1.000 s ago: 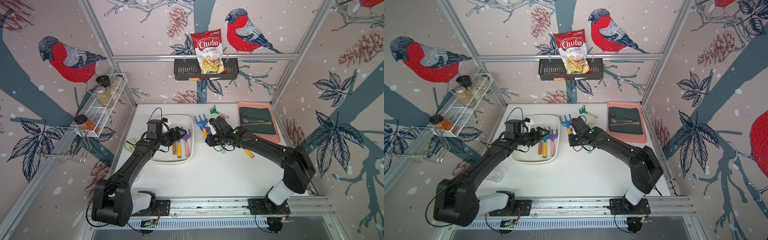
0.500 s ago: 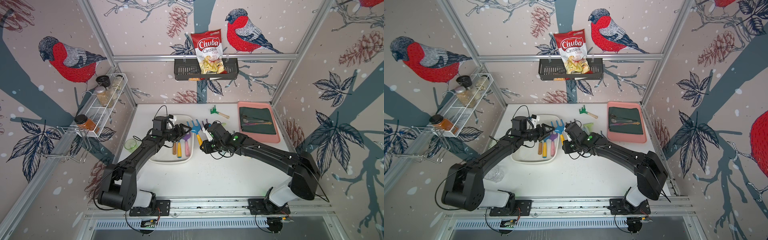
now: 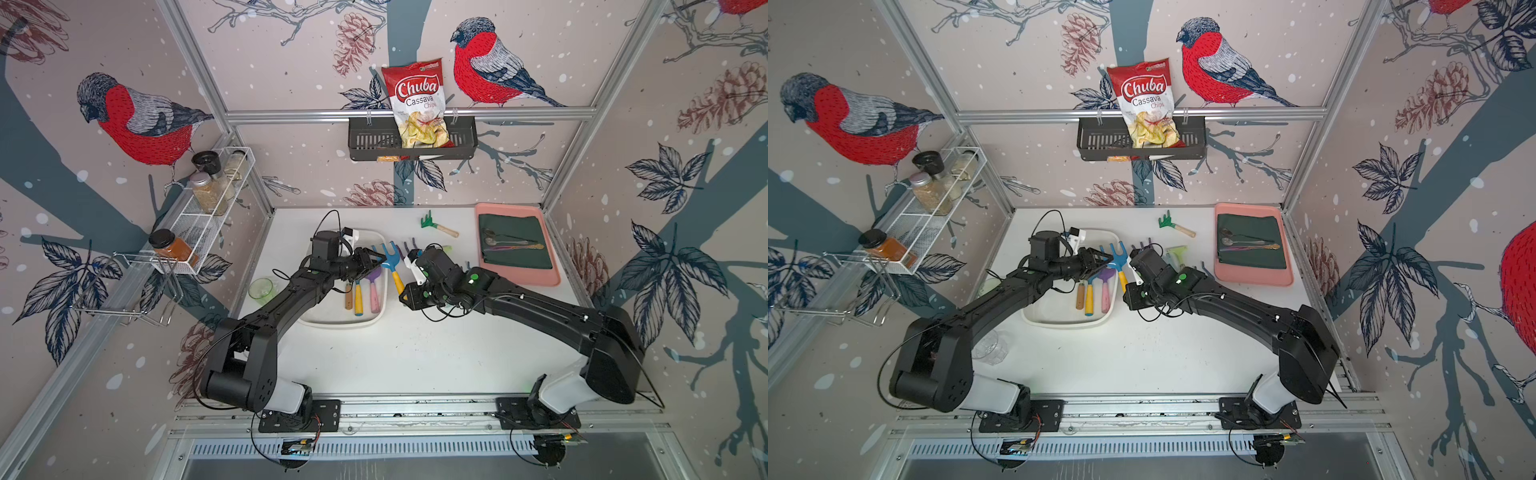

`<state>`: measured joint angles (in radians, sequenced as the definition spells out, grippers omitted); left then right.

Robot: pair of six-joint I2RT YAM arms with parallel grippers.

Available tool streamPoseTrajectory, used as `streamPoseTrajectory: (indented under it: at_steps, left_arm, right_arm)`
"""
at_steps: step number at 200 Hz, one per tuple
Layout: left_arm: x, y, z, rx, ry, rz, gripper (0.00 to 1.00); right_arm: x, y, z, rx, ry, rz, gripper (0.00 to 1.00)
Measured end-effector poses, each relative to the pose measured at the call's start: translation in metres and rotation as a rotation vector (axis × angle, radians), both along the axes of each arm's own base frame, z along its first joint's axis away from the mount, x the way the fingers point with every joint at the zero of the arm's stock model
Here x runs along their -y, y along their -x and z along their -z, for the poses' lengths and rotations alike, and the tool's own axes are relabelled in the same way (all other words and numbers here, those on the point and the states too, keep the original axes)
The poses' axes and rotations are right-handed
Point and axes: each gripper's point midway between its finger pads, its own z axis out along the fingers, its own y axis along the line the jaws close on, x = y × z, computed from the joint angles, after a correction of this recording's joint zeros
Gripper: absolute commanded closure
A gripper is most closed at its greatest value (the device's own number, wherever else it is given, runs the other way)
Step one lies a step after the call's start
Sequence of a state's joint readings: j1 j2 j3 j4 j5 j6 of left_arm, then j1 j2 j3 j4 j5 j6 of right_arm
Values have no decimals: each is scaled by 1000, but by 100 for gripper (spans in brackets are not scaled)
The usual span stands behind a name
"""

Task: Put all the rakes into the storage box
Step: Pick up the rake at the center of the board.

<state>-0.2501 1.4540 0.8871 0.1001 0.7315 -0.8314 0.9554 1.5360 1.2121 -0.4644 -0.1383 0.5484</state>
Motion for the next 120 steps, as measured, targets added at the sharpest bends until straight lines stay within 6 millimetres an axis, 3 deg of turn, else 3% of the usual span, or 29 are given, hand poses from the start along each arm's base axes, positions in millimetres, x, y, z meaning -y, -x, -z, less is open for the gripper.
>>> streamPoseTrajectory:
  at_steps: [39,51,86,120]
  left_arm:
    - [0,-2,-1,6,6,-3,82]
    - [1,-3,-3,10,9,-3,86]
    - [1,-5,-6,22,6,-4,92]
    - [-6,-12,-10,33,-18,-12,93]
  right_arm:
    - [-2,4,2,-9,-1,-13,75]
    - [-3,4,2,-12,-2,-16,69]
    - [-4,4,0,-11,-13,-20,38]
    - [-3,2,-11,3,-39,-15,31]
